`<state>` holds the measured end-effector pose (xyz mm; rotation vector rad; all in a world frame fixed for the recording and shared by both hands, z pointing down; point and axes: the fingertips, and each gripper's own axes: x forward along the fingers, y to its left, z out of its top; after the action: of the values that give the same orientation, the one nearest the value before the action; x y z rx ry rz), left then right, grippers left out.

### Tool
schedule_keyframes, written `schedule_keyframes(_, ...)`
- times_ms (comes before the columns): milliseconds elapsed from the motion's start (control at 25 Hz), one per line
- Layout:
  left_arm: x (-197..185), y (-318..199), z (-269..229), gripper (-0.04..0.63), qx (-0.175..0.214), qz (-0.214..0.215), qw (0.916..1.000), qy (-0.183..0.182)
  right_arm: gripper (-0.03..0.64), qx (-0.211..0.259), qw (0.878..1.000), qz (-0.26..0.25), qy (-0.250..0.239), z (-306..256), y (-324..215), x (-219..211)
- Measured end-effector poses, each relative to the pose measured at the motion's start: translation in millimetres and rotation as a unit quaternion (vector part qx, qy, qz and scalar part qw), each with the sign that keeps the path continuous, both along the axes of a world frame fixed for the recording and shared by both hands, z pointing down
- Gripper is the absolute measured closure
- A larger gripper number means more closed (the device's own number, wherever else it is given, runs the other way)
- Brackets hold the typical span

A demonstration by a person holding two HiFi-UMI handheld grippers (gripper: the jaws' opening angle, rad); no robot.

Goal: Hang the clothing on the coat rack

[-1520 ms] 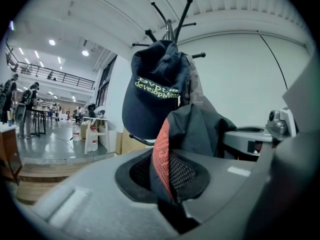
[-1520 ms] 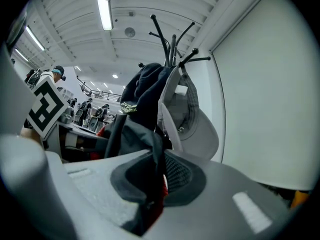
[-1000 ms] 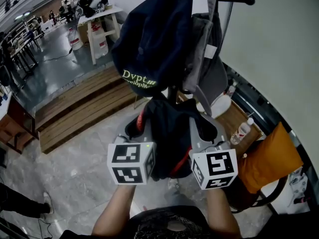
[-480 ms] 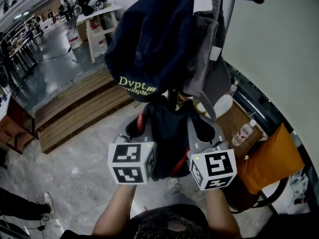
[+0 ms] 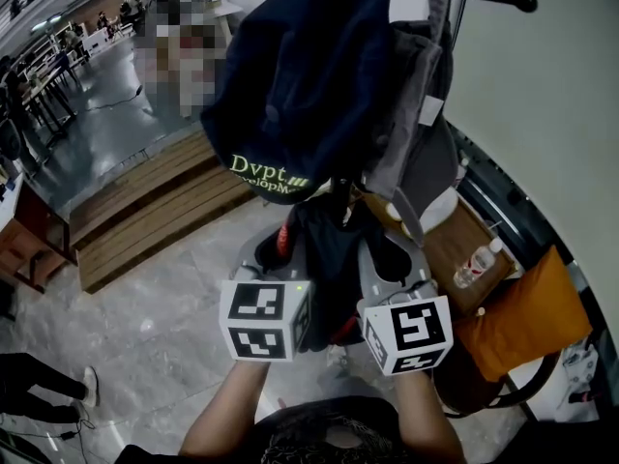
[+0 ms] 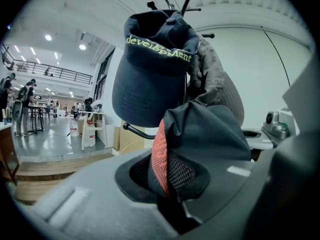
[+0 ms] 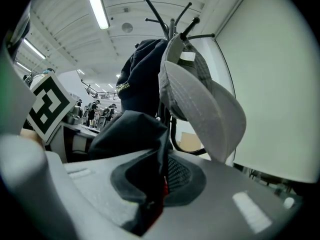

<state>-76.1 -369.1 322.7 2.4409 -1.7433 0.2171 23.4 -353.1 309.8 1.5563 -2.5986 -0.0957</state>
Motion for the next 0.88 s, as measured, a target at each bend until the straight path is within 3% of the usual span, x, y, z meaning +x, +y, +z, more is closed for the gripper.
schedule_keyframes(880, 12, 6, 34, 0.565, -0.028, 0.000, 0.9996, 0.008, 0.591, -0.030, 0.999, -0.018, -0.012, 31, 3, -8)
